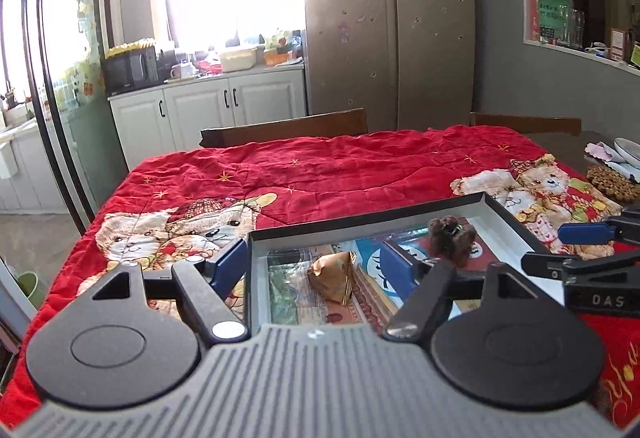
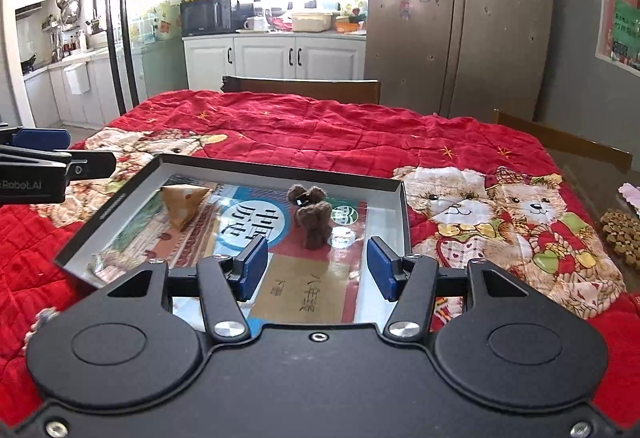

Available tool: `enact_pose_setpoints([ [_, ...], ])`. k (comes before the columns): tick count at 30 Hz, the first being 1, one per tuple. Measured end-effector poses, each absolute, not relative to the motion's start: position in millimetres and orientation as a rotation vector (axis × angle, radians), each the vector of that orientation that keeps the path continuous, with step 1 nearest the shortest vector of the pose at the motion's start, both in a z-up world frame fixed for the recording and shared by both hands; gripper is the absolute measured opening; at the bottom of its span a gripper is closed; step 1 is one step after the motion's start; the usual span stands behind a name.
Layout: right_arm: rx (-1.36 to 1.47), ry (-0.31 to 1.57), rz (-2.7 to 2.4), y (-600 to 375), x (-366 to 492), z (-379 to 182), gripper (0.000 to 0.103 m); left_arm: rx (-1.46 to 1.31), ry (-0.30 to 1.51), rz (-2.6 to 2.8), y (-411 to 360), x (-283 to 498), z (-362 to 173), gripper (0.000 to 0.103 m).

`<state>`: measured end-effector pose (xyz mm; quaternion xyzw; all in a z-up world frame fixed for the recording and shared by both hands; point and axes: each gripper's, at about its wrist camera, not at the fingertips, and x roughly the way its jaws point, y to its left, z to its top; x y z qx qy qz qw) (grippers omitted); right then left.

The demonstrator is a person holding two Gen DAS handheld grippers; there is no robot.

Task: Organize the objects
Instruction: 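Open both tools to drop the items into the black box, then withdraw both tools from the box toward the remaining scrunchies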

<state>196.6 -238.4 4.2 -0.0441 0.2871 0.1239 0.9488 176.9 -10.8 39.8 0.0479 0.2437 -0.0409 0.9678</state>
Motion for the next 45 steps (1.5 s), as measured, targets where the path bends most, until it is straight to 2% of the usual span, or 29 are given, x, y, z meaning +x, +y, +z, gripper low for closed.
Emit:
enact_pose_setpoints([
  [5, -0.093, 0.559, 0.257, -245, 166, 11, 0.063, 0.123, 0.474, -0.077, -3, 154, 43, 0.085],
  [13, -0.083, 0.549, 0.255, -259, 128, 10, 0.07, 0.136, 0.487, -0.076, 14, 122, 35, 0.087],
  [15, -0.089, 0.545, 0.25, -262, 120, 9, 0.079, 0.142, 0.49, -0.077, 15, 116, 33, 0.088],
  [17, -0.098, 0.54, 0.242, -265, 113, 7, 0.08, 0.147, 0.491, -0.078, 18, 108, 31, 0.088],
  [31, -0.095, 0.526, 0.233, -282, 75, -9, 0.076, 0.17, 0.514, -0.115, 25, 73, 14, 0.088],
  [41, -0.077, 0.573, 0.205, -291, 73, -35, 0.059, 0.118, 0.573, -0.124, 42, 65, -16, 0.088],
  [45, -0.055, 0.587, 0.207, -294, 76, -43, 0.057, 0.105, 0.585, -0.137, 45, 64, -23, 0.088],
])
